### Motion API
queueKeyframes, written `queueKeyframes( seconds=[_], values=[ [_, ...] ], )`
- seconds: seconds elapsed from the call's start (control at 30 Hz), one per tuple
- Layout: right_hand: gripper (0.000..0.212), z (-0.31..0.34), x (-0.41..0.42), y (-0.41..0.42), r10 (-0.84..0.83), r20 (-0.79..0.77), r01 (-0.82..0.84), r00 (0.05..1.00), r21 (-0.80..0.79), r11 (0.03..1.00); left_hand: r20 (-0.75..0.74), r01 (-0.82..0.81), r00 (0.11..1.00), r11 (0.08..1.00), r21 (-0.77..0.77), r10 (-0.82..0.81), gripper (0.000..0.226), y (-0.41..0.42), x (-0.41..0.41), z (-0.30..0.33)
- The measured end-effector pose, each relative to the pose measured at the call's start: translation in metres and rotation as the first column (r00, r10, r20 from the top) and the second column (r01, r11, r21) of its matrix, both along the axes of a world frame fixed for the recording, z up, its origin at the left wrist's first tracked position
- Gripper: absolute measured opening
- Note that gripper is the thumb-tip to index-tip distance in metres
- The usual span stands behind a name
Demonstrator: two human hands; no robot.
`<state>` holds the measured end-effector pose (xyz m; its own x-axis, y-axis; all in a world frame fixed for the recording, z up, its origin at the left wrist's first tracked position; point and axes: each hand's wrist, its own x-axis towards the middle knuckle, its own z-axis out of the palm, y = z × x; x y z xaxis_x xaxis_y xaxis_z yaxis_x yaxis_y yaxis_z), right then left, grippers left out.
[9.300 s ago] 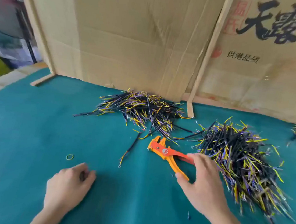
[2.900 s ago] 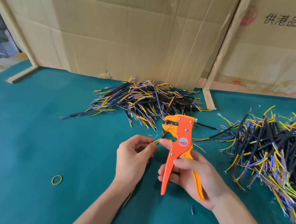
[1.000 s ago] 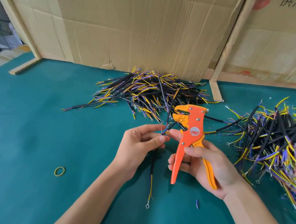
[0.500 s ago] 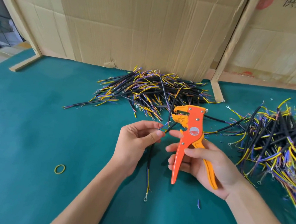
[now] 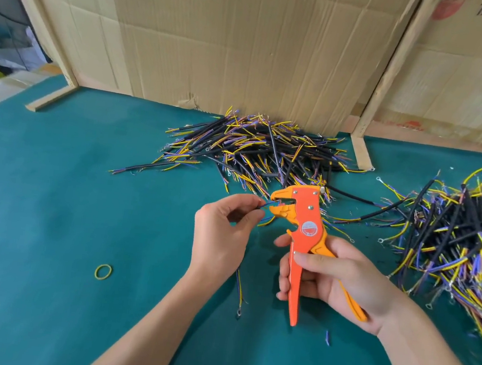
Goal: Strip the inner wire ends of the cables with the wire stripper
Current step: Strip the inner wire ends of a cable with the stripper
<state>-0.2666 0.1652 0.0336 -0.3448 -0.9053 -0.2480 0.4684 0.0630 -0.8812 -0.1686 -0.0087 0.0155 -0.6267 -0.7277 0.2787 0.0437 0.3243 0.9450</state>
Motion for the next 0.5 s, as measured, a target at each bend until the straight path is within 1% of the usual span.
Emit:
queueKeyframes(
  seconds=[0.2,0.33,0.5],
  values=[
    [0.027,0.0012,0.0021,-0.001,-0.004,-0.036,0.005,0.999,0.012,1.0,0.018,-0.007,1.0,1.0,-0.025,0.008,0.019,0.0026,0.0006,0.0027],
    [0.029,0.0039,0.0037,-0.0015,-0.016,-0.052,0.018,0.998,0.039,0.999,0.001,0.001,1.0,1.0,-0.027,-0.001,0.026,0.0036,0.001,0.0046],
    [0.032,0.0049,0.0047,-0.0017,-0.037,-0.049,0.039,0.998,0.043,0.998,0.005,0.002,1.0,0.998,-0.059,-0.002,0.024,0.005,0.0016,0.0051]
  ],
)
